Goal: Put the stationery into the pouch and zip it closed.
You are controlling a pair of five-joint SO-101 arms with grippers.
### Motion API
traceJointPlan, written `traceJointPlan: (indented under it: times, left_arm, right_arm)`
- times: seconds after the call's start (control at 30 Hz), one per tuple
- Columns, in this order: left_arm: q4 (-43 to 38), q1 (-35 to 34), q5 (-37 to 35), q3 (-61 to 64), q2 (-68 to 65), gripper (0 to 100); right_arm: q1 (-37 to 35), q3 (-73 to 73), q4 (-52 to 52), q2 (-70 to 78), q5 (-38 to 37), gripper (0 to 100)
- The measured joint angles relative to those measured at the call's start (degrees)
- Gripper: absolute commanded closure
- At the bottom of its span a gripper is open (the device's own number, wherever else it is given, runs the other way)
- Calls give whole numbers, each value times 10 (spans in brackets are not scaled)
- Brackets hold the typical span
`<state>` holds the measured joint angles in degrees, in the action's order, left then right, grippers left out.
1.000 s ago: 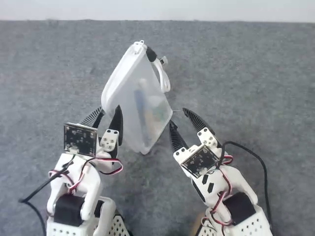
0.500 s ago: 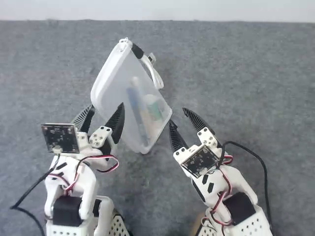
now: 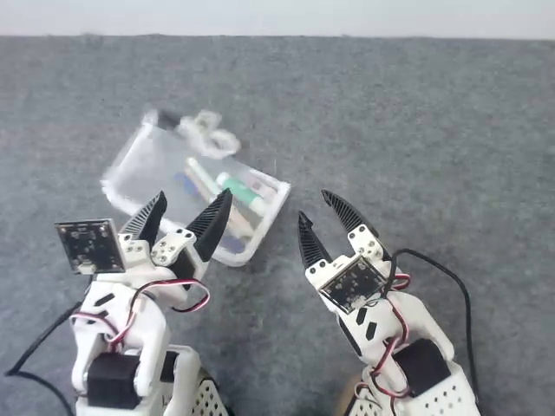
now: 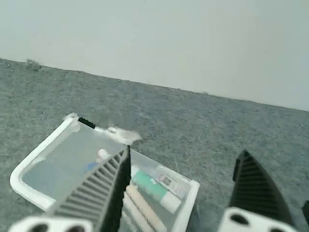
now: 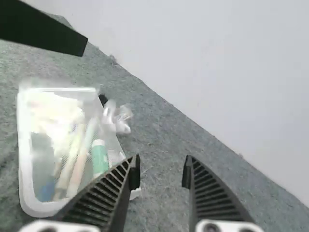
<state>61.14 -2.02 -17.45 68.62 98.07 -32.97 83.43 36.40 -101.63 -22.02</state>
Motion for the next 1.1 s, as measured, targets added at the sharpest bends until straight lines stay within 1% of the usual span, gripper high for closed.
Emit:
traceJointPlan:
  times: [0.1,0.2,0.43,0.5,0.57,0.6,0.67,0.83,0.97,1.1]
  left_arm:
    - [18,0,0,-10,4,678]
    - [44,2,0,-13,51,678]
    - [46,0,0,-15,55,689]
    - [32,0,0,-11,55,730]
    - [23,2,0,-7,55,791]
    - [21,2,0,-7,55,825]
    - [18,0,0,-8,55,884]
    - [-2,2,4,-8,55,991]
    - [-9,0,15,-8,55,991]
    - [-9,0,16,-8,55,991]
  right_arm:
    - [0,0,0,0,0,869]
    - [0,0,0,0,0,869]
    - [0,0,0,0,0,873]
    - [0,0,0,0,0,914]
    - [0,0,0,0,0,984]
    - [0,0,0,0,0,998]
    - [0,0,0,0,0,980]
    - [0,0,0,0,0,992]
    - [4,0,0,0,0,992]
    - [50,0,0,-4,3,992]
